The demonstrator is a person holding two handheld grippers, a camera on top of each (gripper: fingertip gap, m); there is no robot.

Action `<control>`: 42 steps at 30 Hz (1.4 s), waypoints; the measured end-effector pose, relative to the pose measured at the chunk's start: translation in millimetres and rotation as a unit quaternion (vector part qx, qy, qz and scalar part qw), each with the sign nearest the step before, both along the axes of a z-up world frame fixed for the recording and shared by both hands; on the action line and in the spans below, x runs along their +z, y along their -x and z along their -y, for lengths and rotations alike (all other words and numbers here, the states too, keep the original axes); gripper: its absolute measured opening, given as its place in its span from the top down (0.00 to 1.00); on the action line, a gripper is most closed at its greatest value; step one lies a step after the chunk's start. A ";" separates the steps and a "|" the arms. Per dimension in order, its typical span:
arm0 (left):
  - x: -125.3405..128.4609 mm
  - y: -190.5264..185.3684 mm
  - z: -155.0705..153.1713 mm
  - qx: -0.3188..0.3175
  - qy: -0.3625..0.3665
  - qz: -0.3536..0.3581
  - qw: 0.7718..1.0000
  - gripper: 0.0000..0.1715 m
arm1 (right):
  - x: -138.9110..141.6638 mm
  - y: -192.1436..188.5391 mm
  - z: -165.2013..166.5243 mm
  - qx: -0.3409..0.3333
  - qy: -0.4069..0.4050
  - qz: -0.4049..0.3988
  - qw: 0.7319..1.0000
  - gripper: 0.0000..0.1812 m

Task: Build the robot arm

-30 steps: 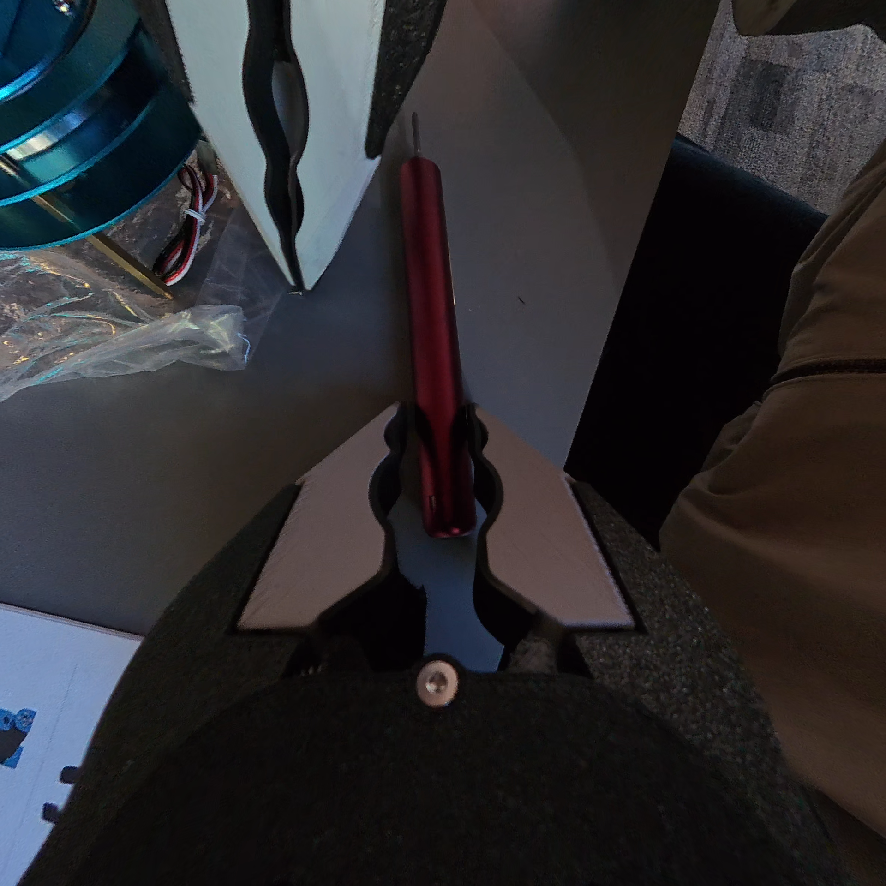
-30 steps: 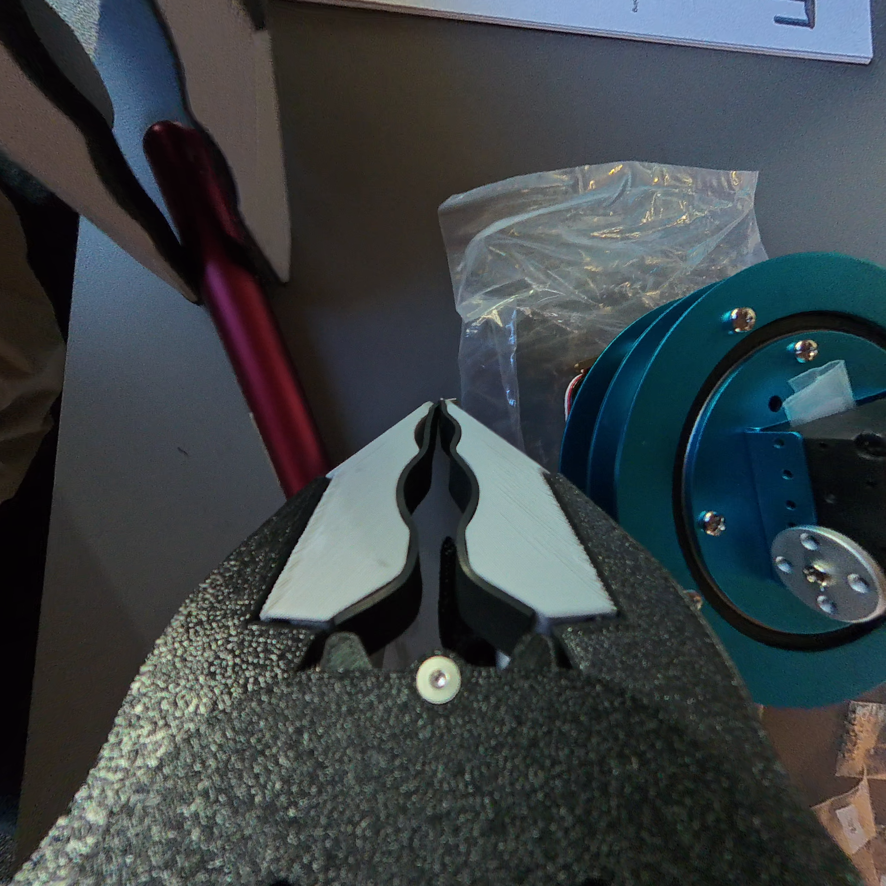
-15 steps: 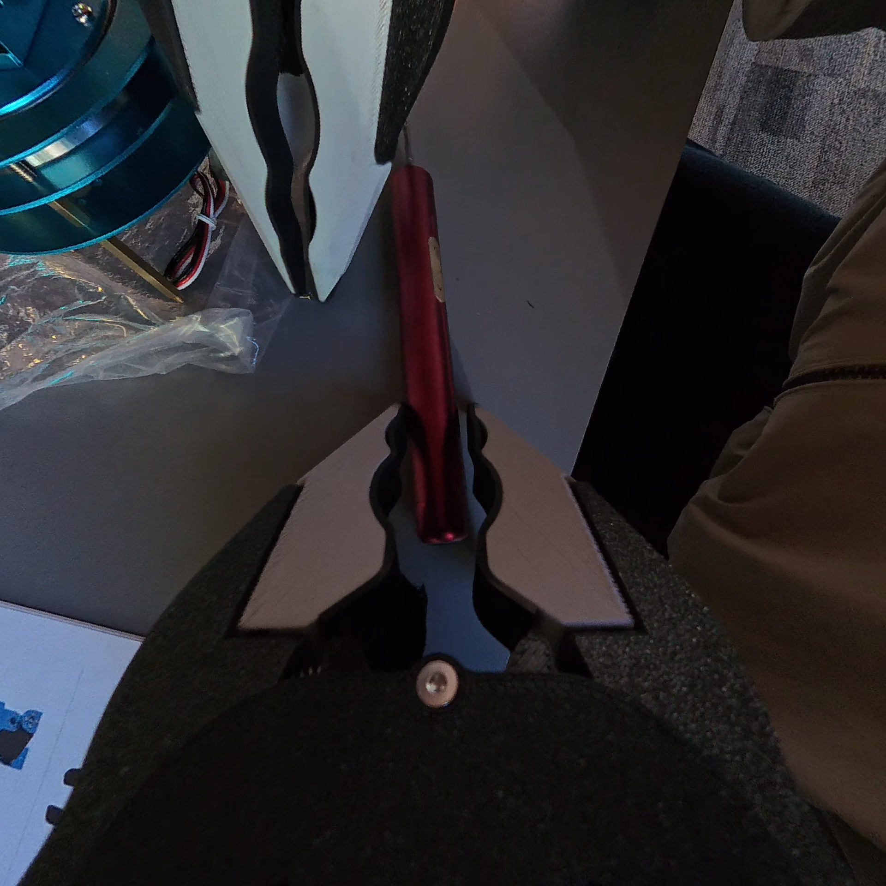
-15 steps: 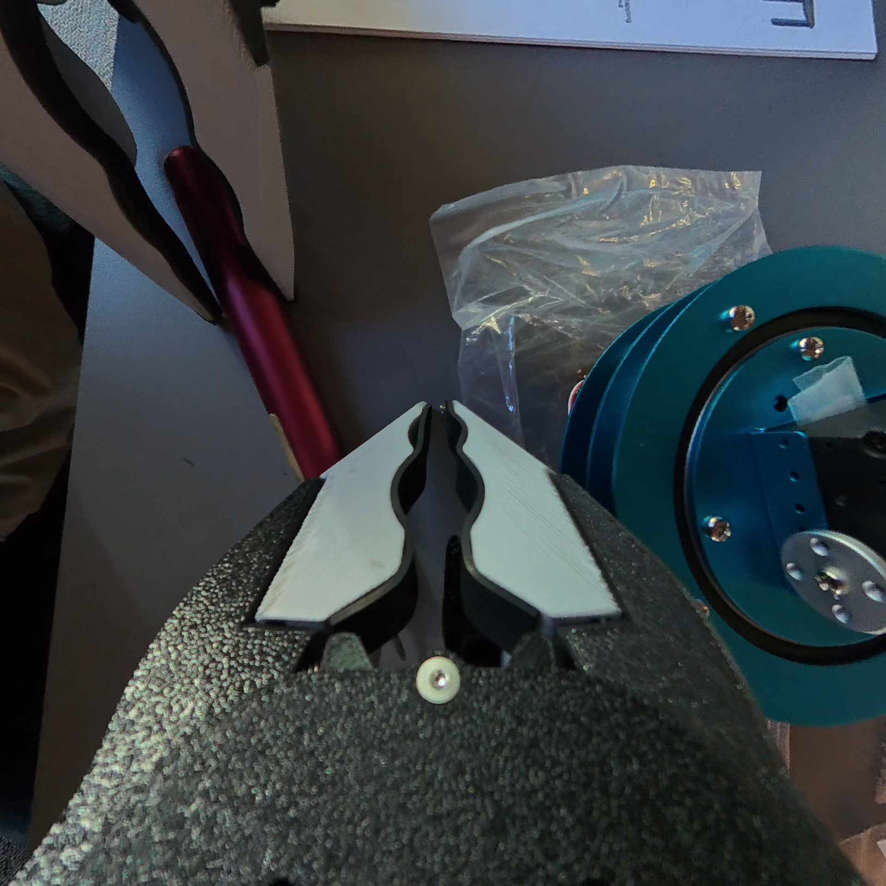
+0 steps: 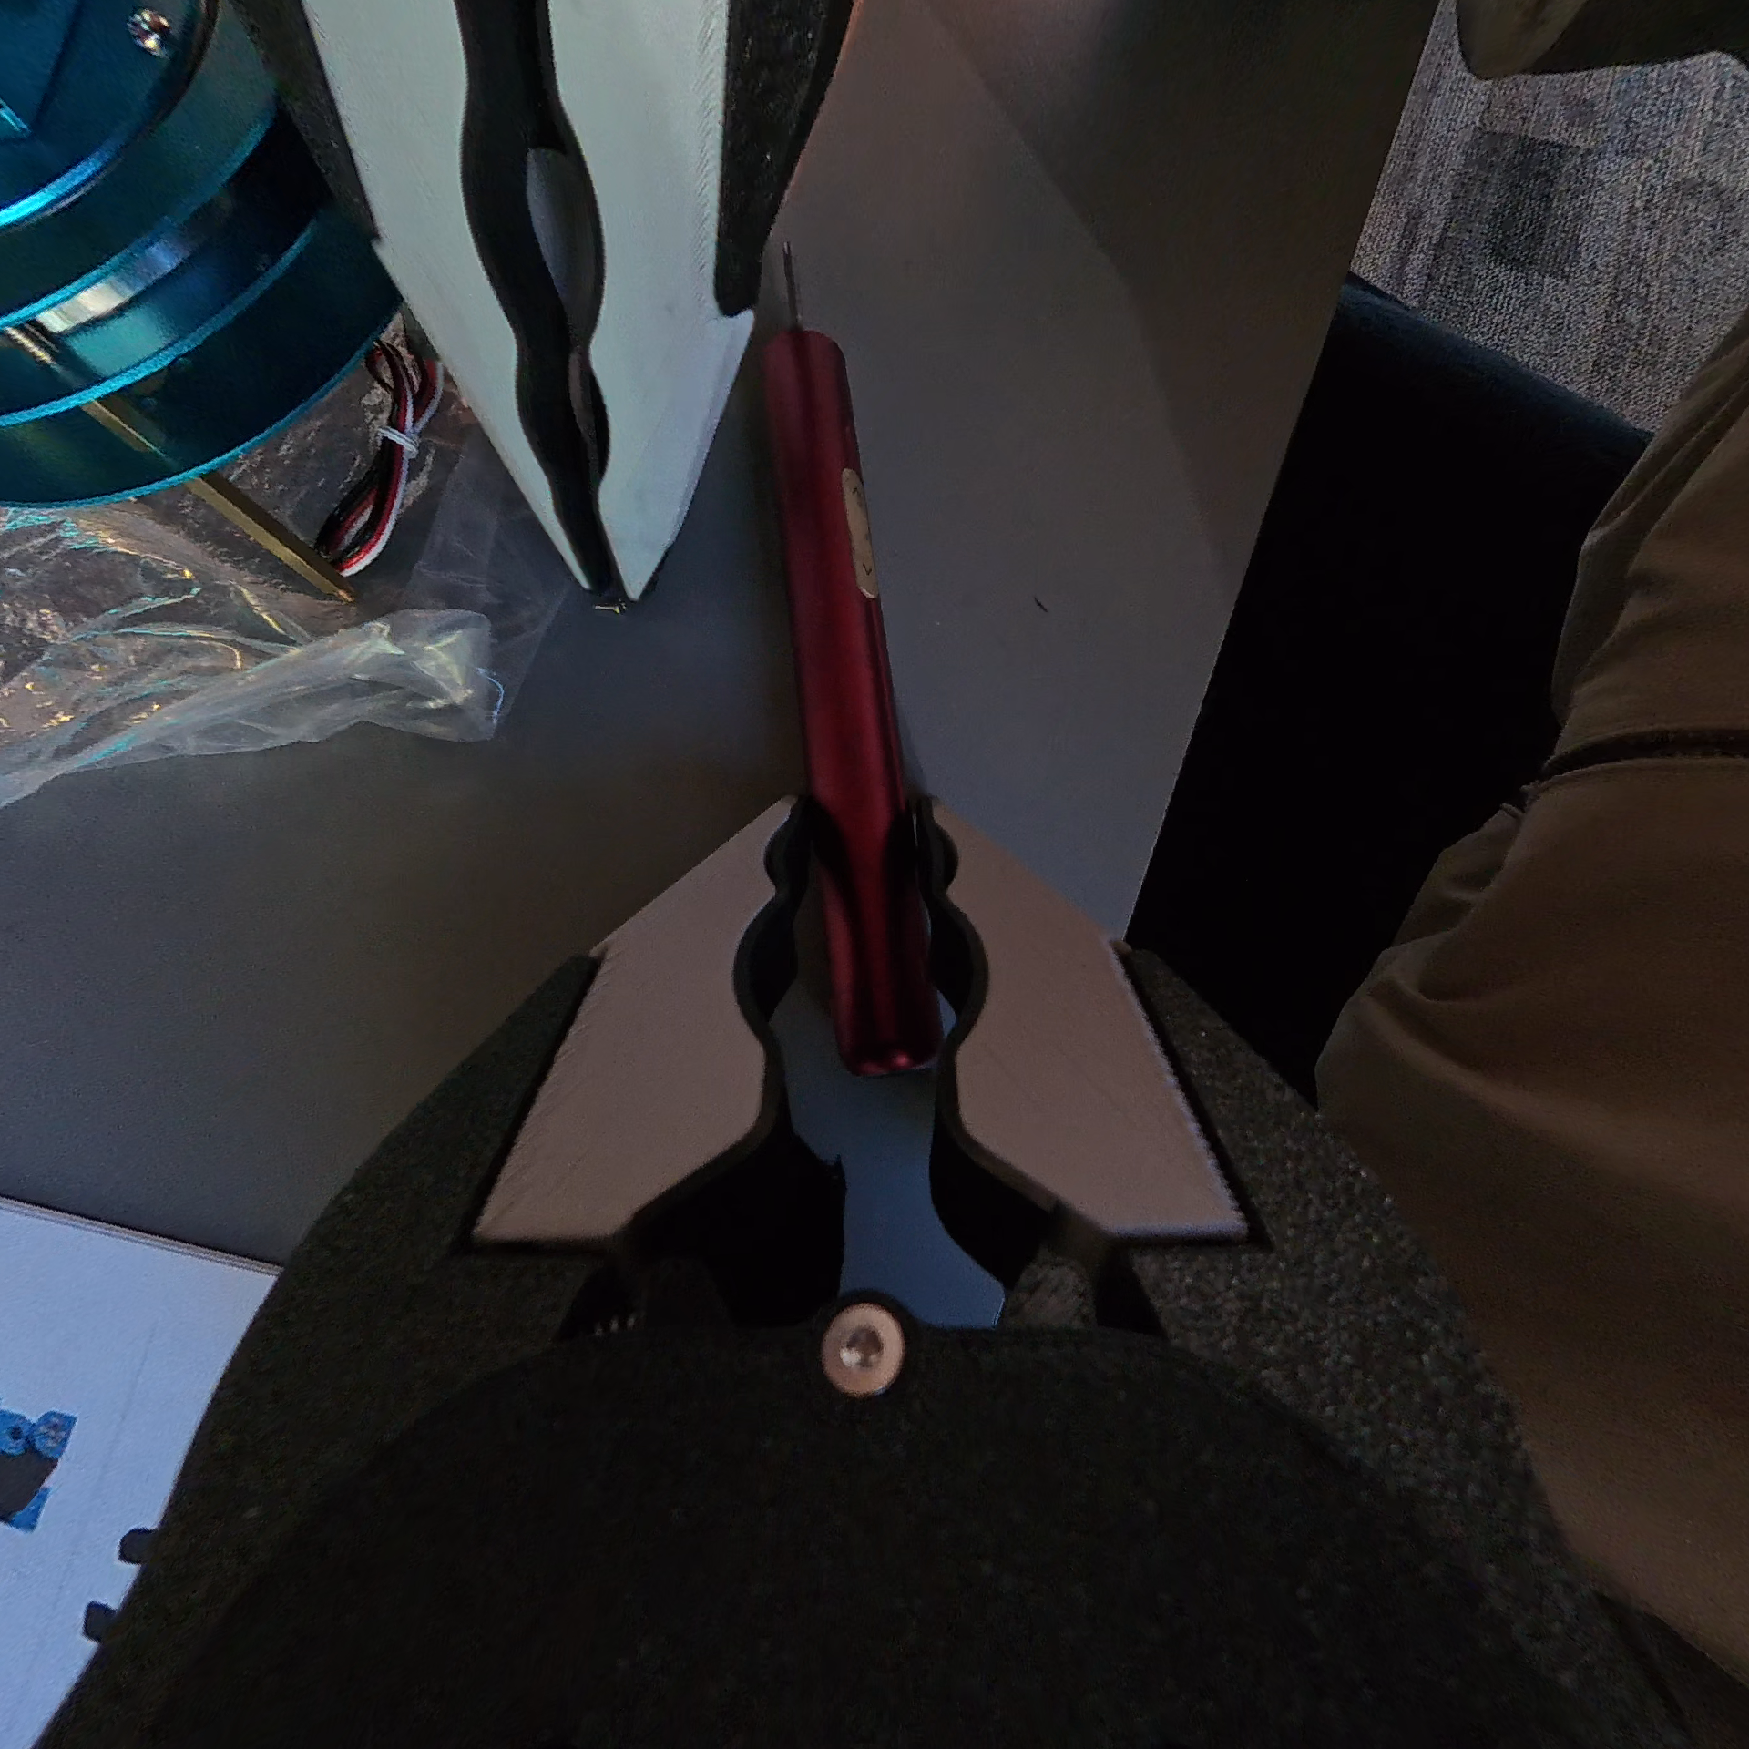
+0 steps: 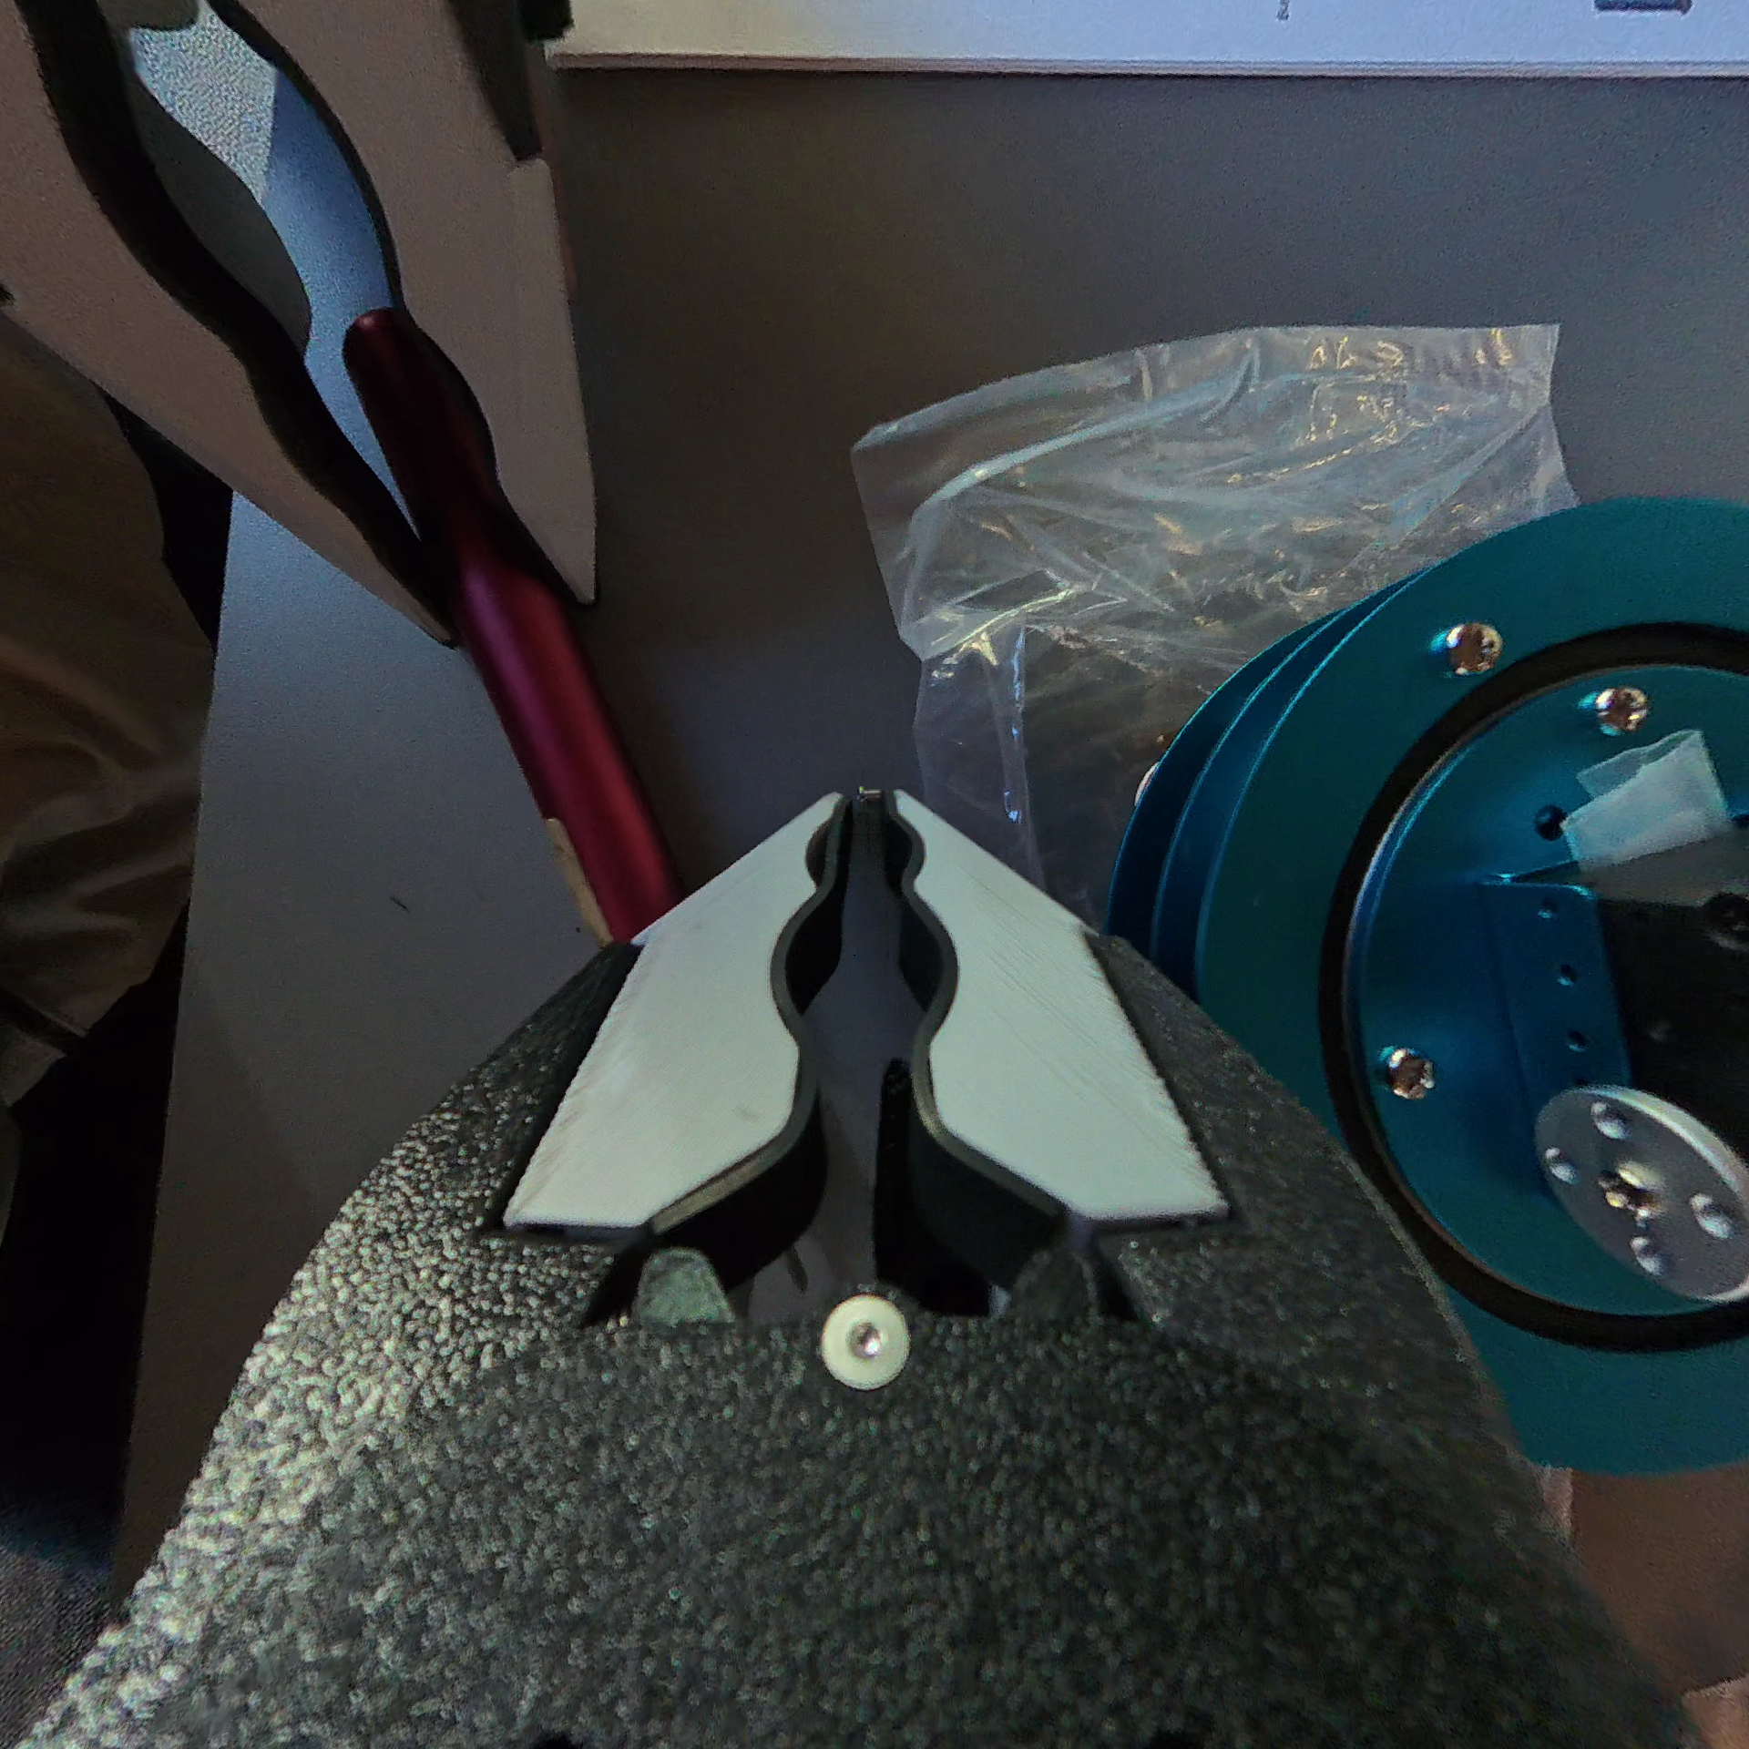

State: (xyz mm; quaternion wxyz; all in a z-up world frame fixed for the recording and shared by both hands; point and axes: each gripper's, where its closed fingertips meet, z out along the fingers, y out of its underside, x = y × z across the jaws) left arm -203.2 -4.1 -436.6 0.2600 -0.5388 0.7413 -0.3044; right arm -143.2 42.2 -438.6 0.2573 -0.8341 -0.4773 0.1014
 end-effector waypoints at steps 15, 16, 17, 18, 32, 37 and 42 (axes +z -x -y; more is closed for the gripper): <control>-0.9 1.3 2.9 -0.005 0.002 -0.002 1.000 0.88 | -2.3 4.5 -0.5 0.015 -0.003 0.034 0.999 0.98; -0.9 1.4 3.0 -0.006 0.003 -0.003 1.000 0.87 | -2.4 4.9 -0.4 0.015 0.001 0.030 0.999 0.99; -1.0 1.7 3.2 -0.006 0.003 -0.003 1.000 0.88 | -2.6 4.4 -0.2 0.015 0.005 0.028 0.999 0.99; -1.1 2.0 3.3 -0.006 0.004 -0.003 1.000 0.88 | -2.7 4.2 0.2 0.015 0.009 0.025 1.000 0.99; -1.6 4.6 4.2 -0.007 0.004 -0.001 1.000 0.88 | 12.2 7.1 9.9 0.059 -0.007 -0.032 0.998 1.00; -1.4 5.4 4.0 -0.006 0.003 0.001 1.000 0.87 | 38.2 6.6 13.3 0.072 -0.030 -0.108 0.991 1.00; -1.3 6.0 2.3 -0.003 0.003 0.003 1.000 0.87 | 27.2 -0.6 14.3 0.064 -0.022 -0.079 0.995 1.00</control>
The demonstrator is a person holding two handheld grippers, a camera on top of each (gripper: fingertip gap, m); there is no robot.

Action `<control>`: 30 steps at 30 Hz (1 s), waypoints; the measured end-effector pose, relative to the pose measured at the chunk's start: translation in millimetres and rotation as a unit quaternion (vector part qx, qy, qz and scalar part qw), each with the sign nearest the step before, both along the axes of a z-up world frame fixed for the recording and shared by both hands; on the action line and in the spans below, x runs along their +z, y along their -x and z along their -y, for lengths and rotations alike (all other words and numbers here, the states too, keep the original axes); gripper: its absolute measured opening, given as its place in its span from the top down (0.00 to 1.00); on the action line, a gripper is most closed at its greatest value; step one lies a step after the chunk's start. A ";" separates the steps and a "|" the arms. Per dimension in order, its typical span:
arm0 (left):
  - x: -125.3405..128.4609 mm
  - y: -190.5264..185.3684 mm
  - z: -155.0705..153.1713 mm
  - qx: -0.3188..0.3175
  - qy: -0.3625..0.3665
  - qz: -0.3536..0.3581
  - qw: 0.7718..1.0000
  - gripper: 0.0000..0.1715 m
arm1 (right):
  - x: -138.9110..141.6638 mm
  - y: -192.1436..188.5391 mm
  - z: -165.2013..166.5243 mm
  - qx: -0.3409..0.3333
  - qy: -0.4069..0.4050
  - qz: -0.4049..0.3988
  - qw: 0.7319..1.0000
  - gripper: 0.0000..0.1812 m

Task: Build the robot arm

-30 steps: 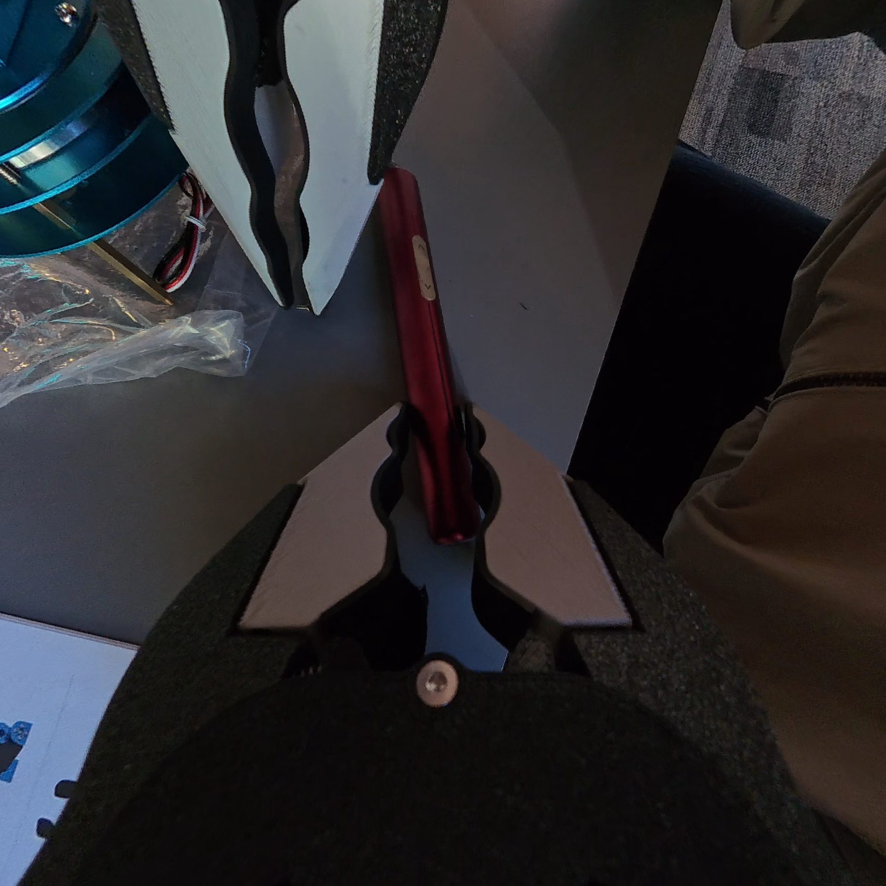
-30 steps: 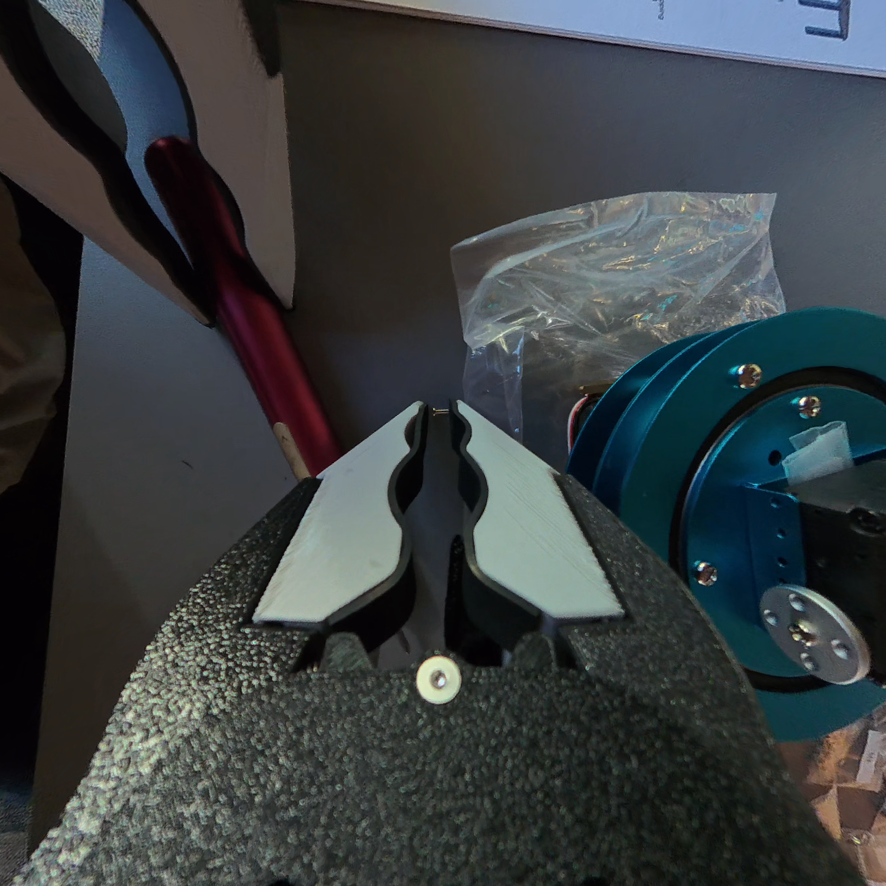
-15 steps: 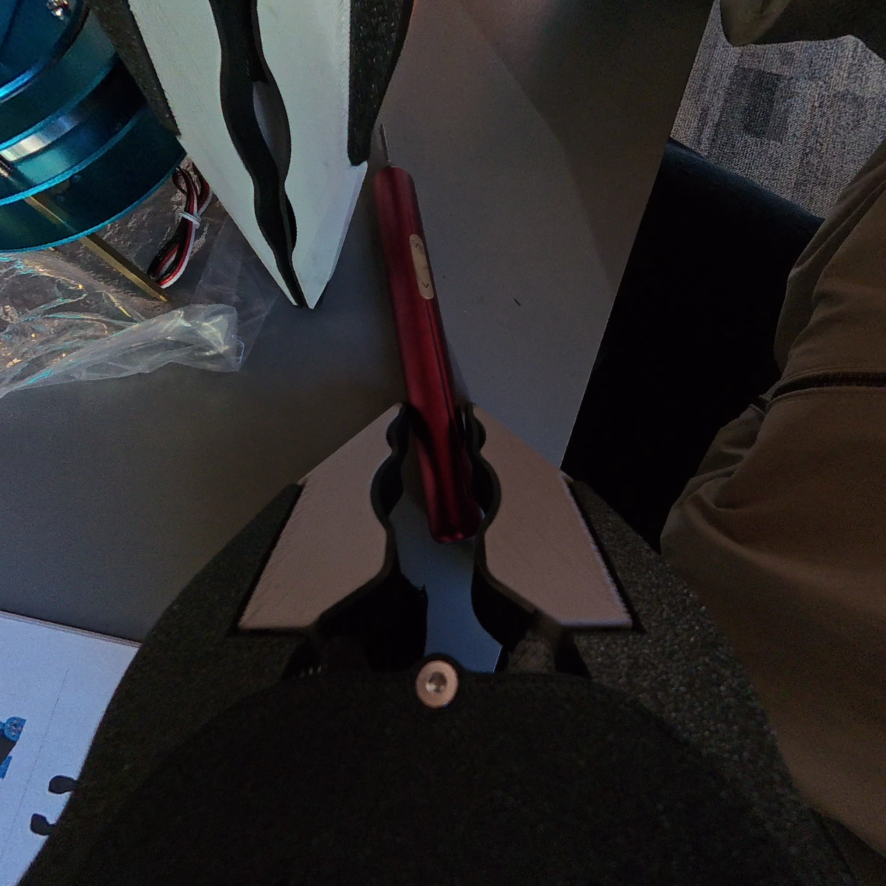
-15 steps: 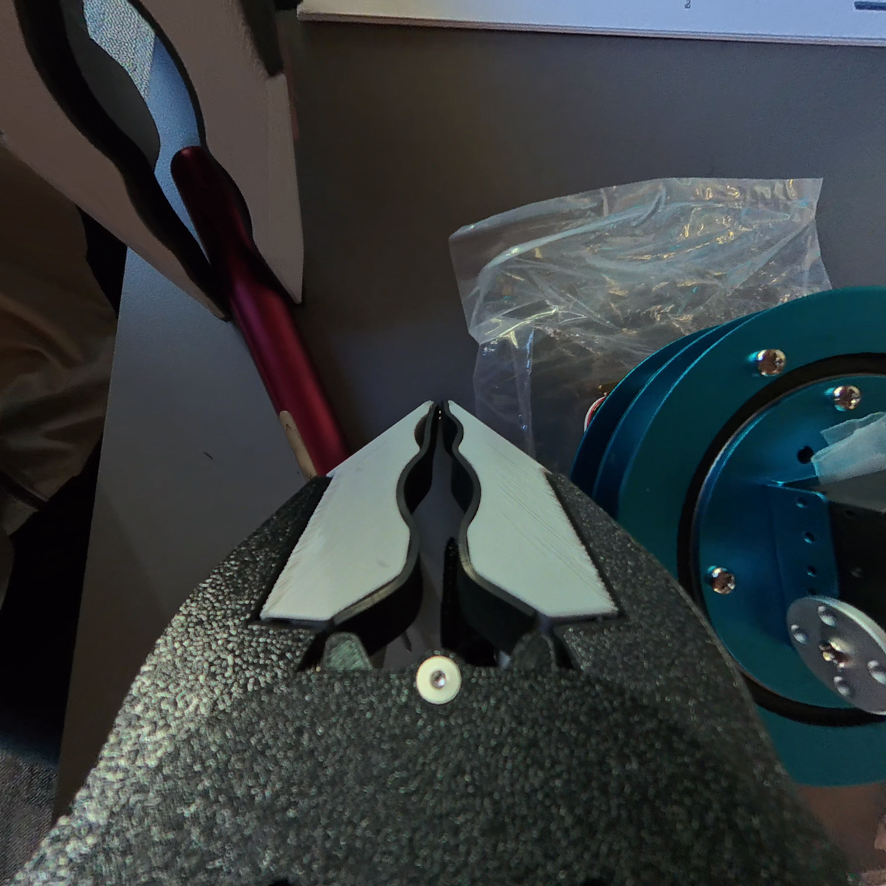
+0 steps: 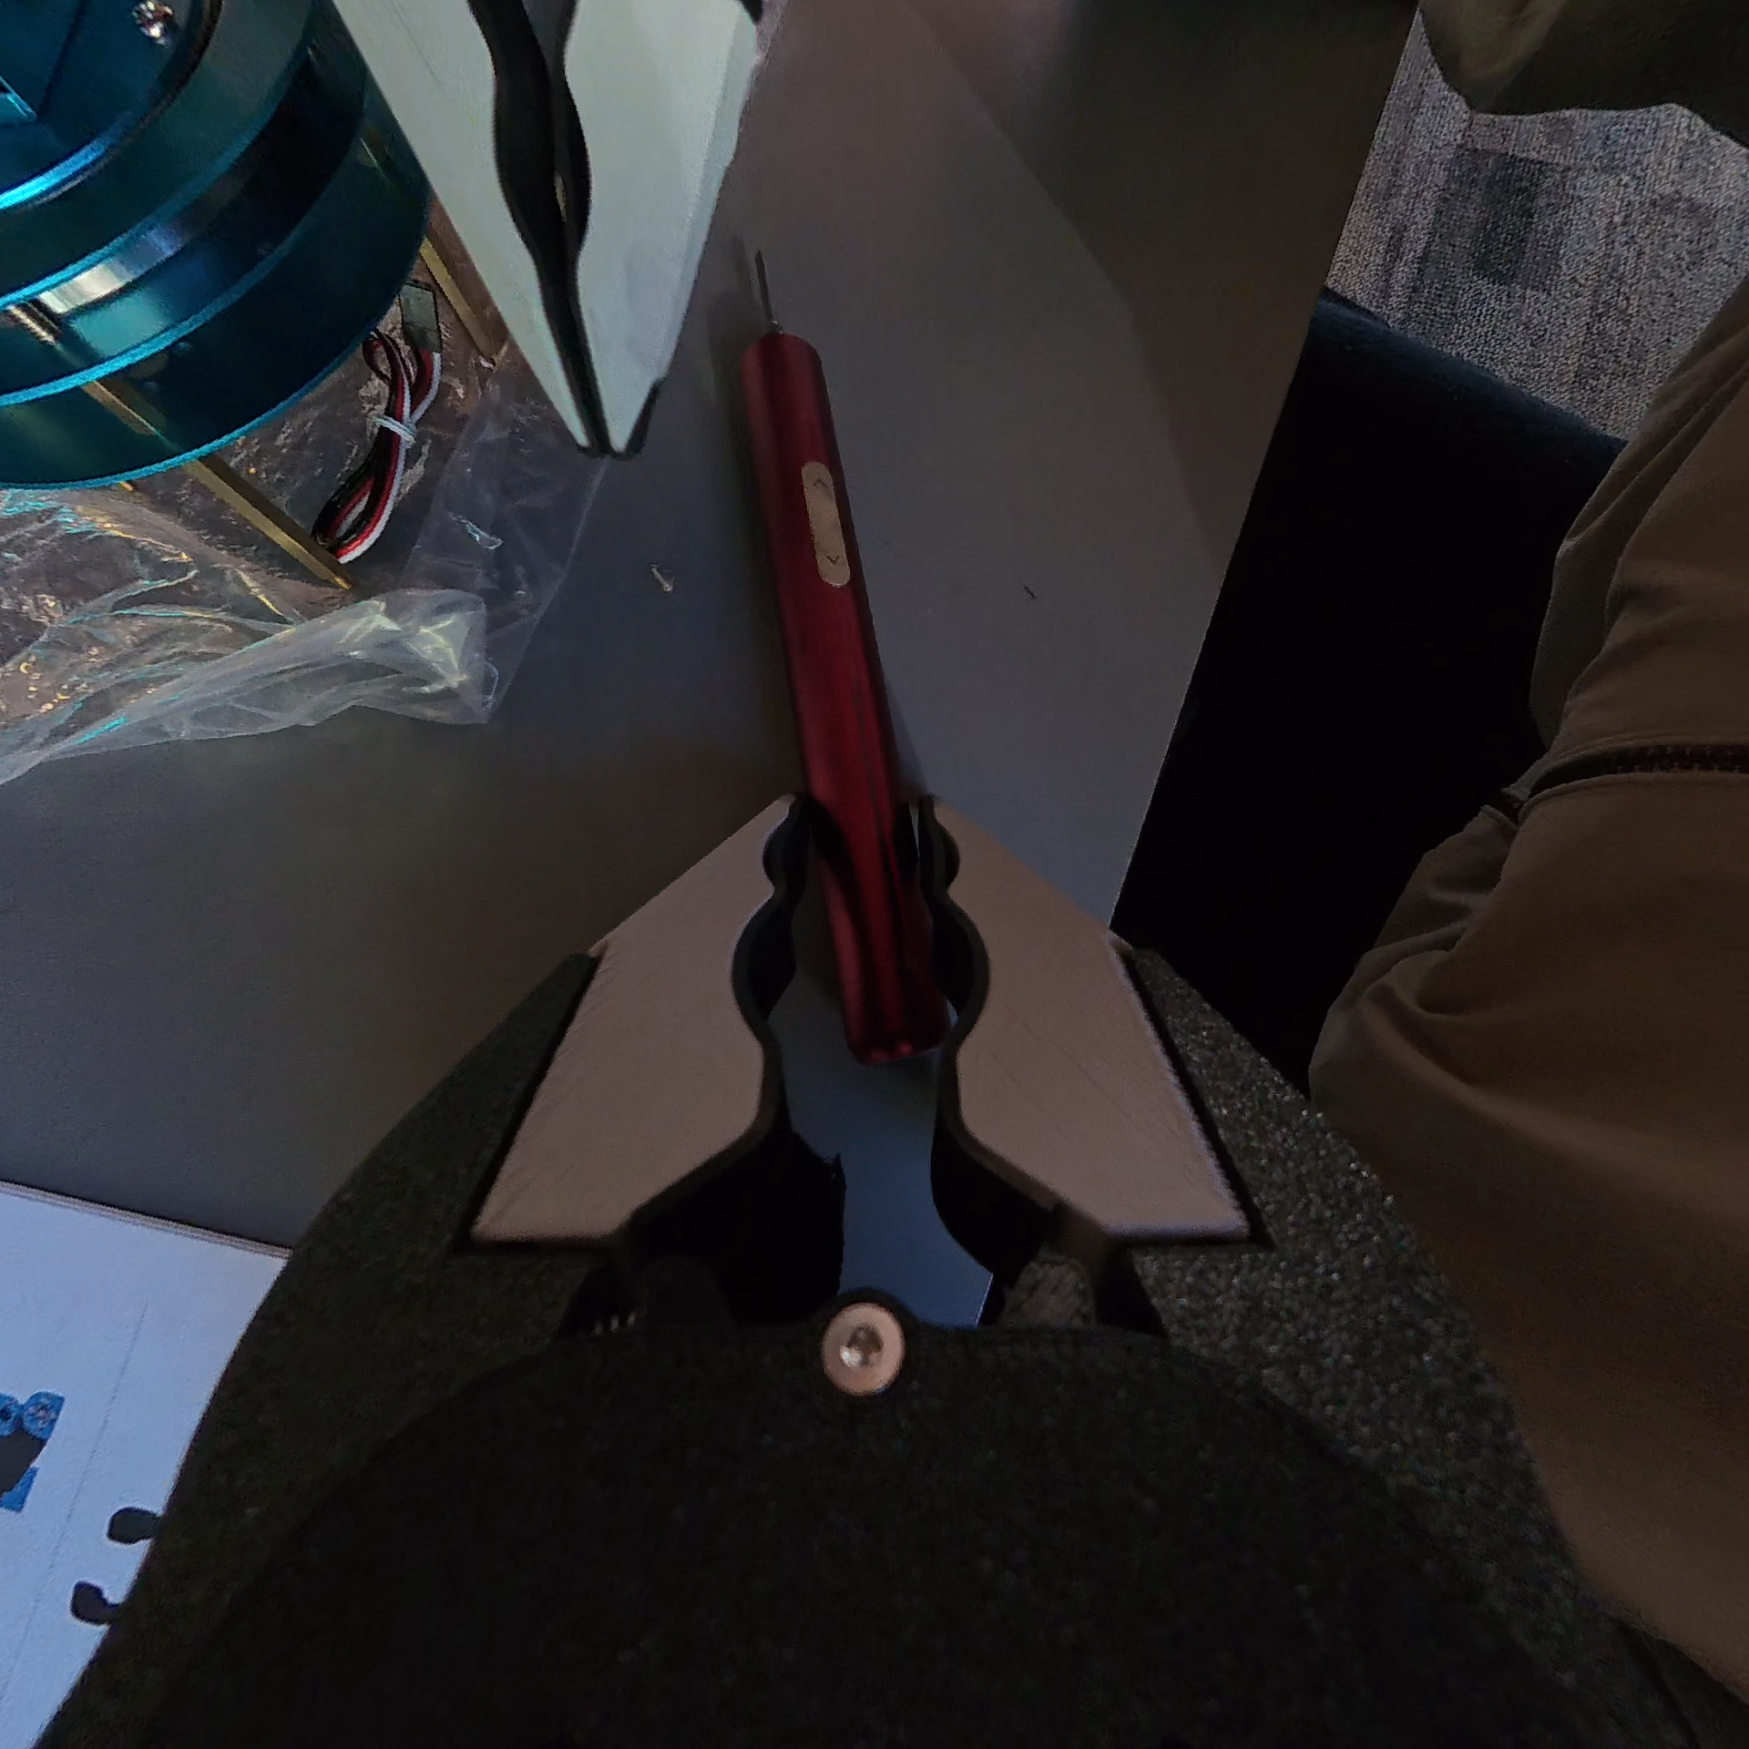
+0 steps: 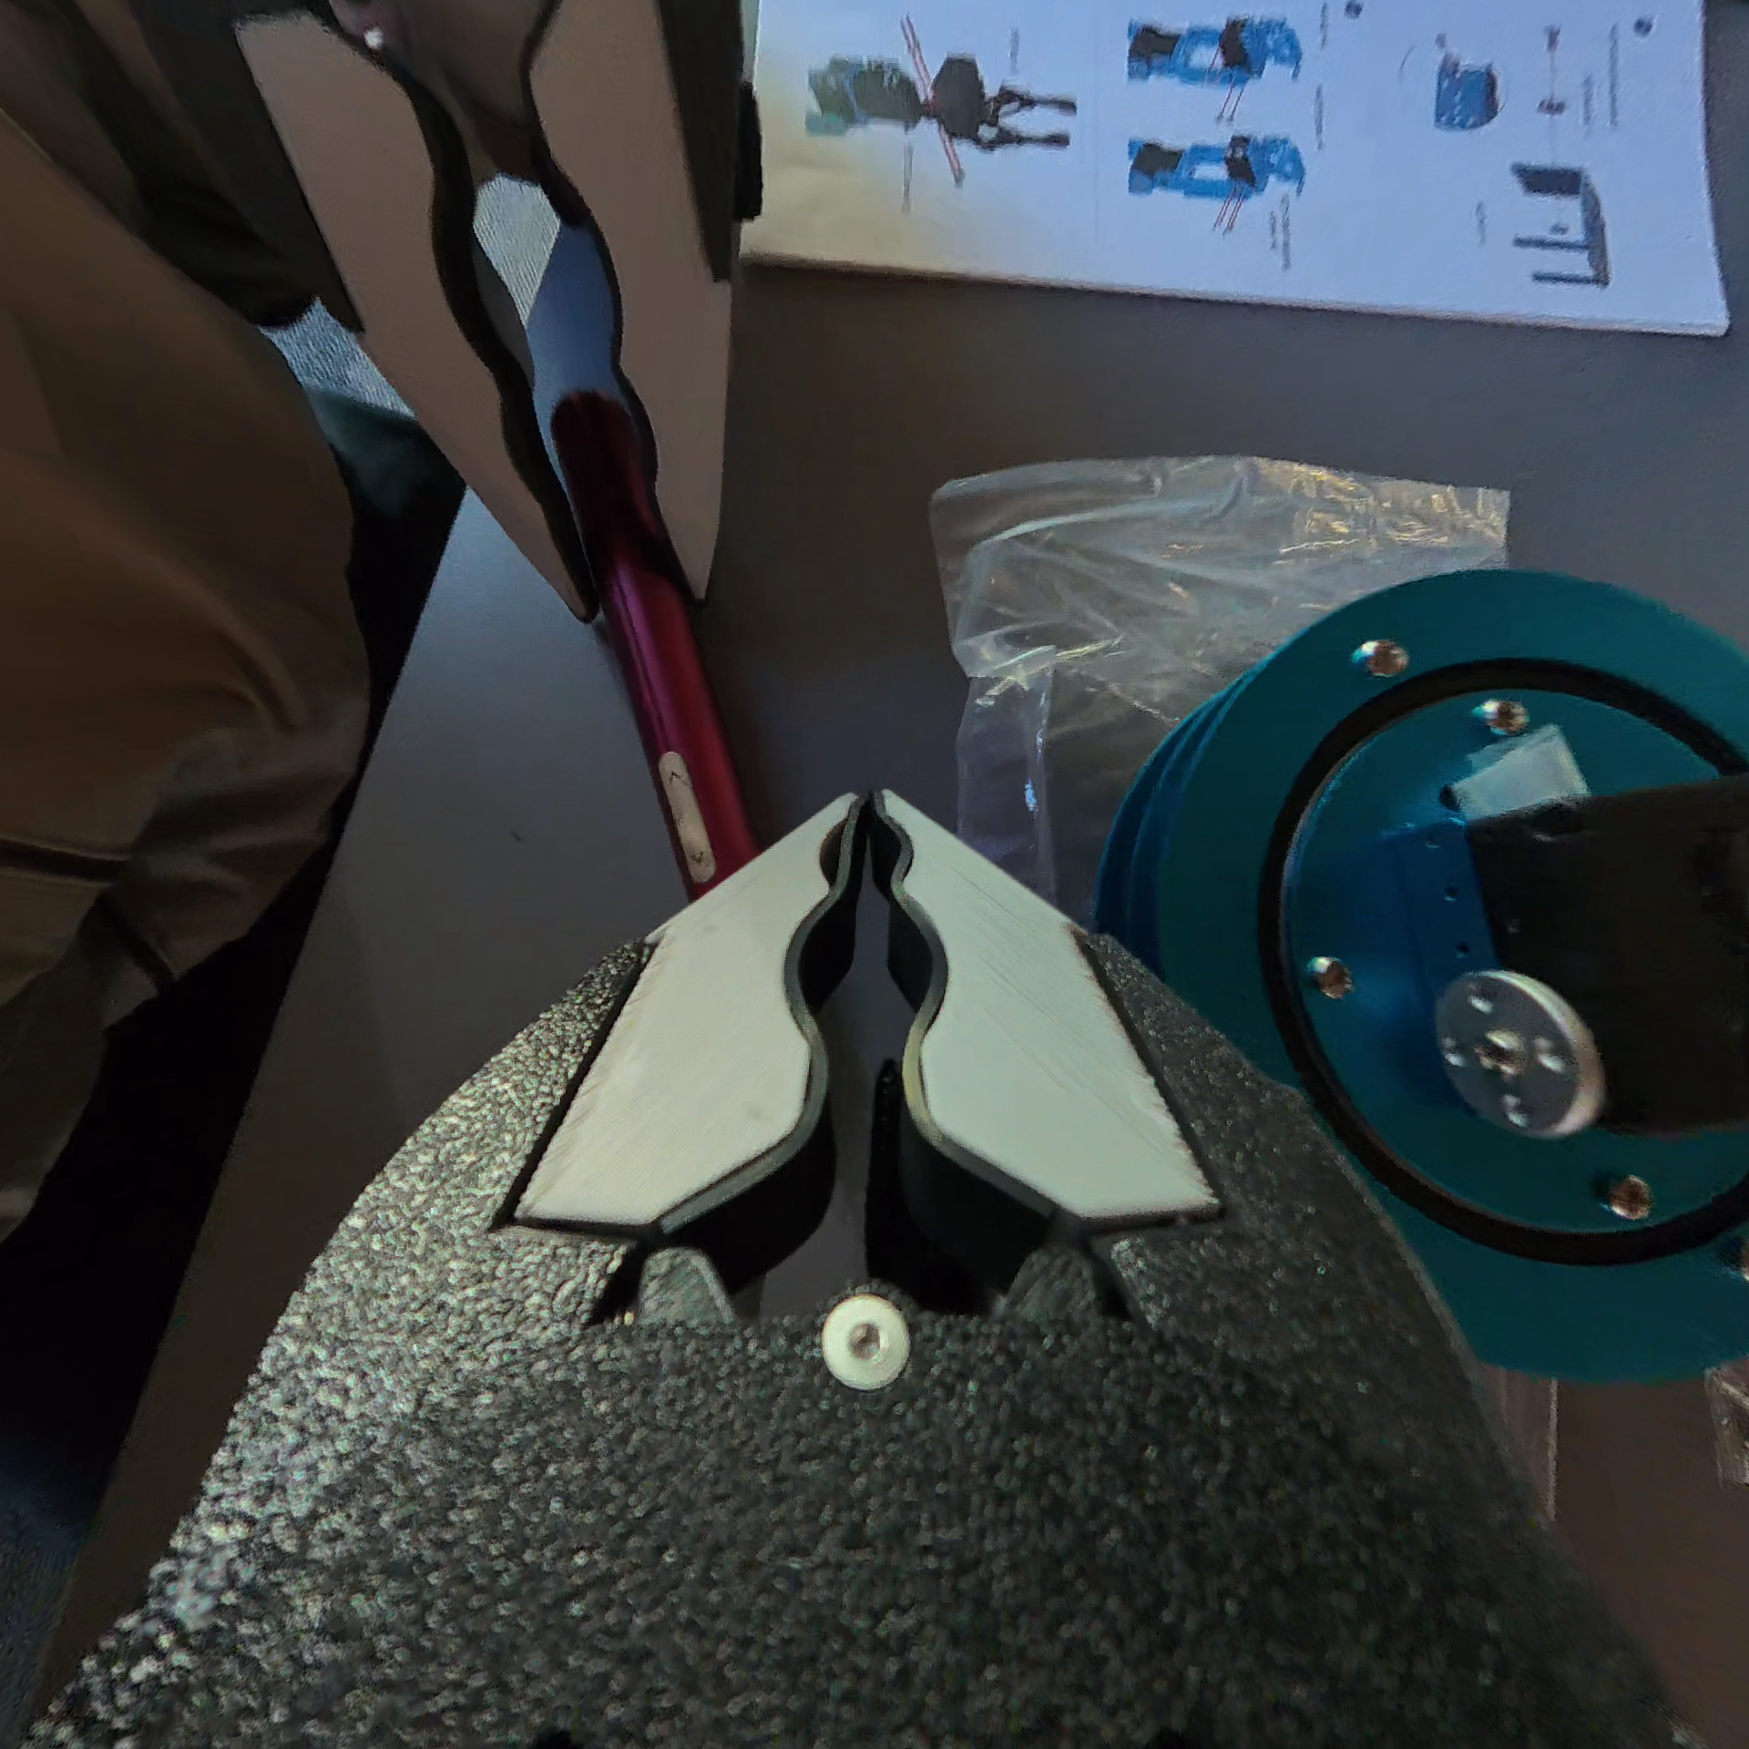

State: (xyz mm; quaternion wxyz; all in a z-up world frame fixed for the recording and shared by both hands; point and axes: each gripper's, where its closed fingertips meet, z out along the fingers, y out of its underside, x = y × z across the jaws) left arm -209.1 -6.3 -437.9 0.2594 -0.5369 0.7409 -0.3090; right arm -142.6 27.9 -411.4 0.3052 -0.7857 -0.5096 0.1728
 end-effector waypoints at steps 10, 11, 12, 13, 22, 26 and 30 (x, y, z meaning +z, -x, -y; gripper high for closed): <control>-1.2 -0.3 1.1 -0.002 -0.012 0.001 1.000 0.87 | -27.9 2.7 -0.5 0.005 0.017 0.080 0.997 0.94; -1.2 -0.4 1.1 -0.002 -0.012 0.000 1.000 0.87 | -27.4 3.5 -1.5 0.005 0.010 0.085 0.996 0.94; -1.3 -0.4 1.1 -0.002 -0.011 0.000 1.000 0.87 | -26.6 4.4 -2.4 0.006 0.003 0.088 0.996 0.95; -1.4 -0.5 1.3 -0.002 -0.011 0.000 1.000 0.87 | -26.6 5.0 -2.7 0.008 0.001 0.091 0.996 0.97; 17.0 -2.4 -2.8 0.003 -0.013 0.046 0.999 0.85 | 5.7 22.7 -1.1 -0.004 0.033 -0.056 0.998 1.00; 58.3 -17.4 -21.9 0.052 -0.068 0.175 0.981 0.85 | 57.3 44.1 -0.5 -0.028 0.098 -0.264 0.959 1.00; 108.5 -21.8 -27.7 0.097 -0.154 0.330 0.926 0.87 | 87.6 47.1 1.7 -0.034 0.192 -0.413 0.890 1.00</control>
